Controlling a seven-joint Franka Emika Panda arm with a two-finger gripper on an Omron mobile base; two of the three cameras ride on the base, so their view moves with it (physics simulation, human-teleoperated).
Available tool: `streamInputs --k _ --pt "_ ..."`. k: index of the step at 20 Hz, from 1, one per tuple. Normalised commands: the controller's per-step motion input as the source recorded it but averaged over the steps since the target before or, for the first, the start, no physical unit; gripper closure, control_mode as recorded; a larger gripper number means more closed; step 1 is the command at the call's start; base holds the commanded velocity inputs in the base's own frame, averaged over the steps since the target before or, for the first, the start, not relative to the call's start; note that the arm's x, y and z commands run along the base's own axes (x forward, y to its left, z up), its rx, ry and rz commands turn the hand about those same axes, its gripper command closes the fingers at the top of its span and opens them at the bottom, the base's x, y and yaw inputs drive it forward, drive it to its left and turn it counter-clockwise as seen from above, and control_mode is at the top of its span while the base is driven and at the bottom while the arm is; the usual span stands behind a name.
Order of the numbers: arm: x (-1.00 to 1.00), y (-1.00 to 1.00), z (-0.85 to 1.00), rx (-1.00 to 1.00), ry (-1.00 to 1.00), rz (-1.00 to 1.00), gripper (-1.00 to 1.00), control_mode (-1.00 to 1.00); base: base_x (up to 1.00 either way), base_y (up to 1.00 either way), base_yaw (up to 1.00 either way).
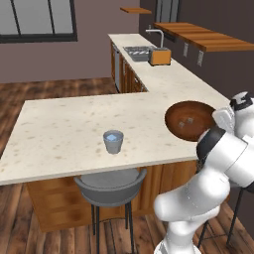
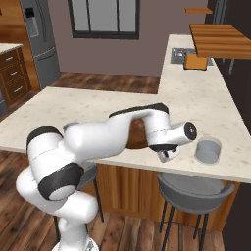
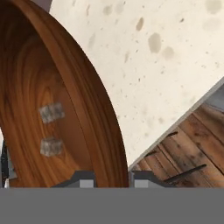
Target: There are four ice cubes in the ice bowl. Place two ice cubes in each glass of water.
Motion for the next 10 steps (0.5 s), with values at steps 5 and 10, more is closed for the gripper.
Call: streamInputs --k 5,10 --pt "-0.95 0.92 -0.08 0.11 -0.01 -0.17 1.0 -1.0 0.0 0.0 0.0" --pt "-0.6 0.94 0.01 0.13 0.0 -0.25 1.0 -1.0 0.0 0.0 0.0"
